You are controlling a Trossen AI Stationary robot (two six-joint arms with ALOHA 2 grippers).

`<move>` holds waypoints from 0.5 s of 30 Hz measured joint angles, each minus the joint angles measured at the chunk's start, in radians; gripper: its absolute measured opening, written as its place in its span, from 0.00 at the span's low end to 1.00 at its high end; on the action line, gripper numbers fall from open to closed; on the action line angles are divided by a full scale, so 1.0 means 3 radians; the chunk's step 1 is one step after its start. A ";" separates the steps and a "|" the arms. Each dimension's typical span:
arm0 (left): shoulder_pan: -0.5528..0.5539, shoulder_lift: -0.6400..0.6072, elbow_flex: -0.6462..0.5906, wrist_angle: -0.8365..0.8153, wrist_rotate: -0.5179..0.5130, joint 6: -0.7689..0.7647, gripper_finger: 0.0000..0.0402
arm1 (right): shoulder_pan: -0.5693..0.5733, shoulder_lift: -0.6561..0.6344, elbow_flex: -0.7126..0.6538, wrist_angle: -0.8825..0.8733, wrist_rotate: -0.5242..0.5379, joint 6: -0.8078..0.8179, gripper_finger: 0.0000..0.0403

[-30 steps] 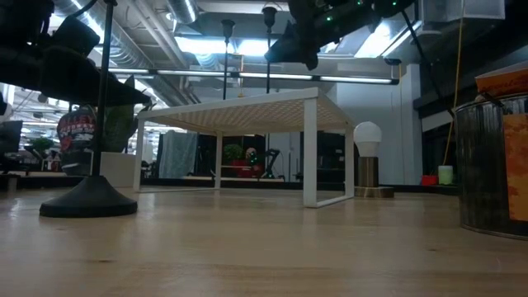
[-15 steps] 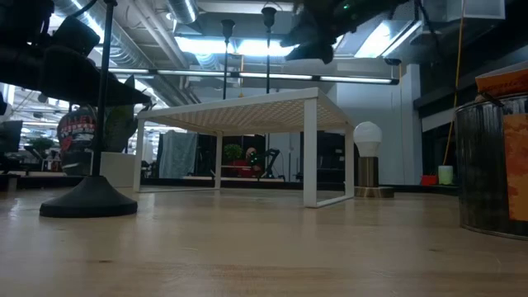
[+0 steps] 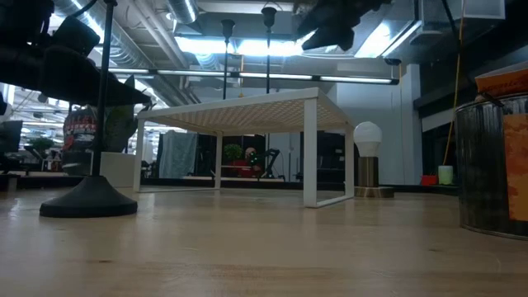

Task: Pick & Place candle stick holders
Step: Put the black candle holder on the shelf

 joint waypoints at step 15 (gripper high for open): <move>0.0000 0.0000 -0.0001 0.0000 -0.0001 0.0000 1.00 | 0.0887 -0.0041 -0.0037 -0.0144 0.0295 0.0515 0.62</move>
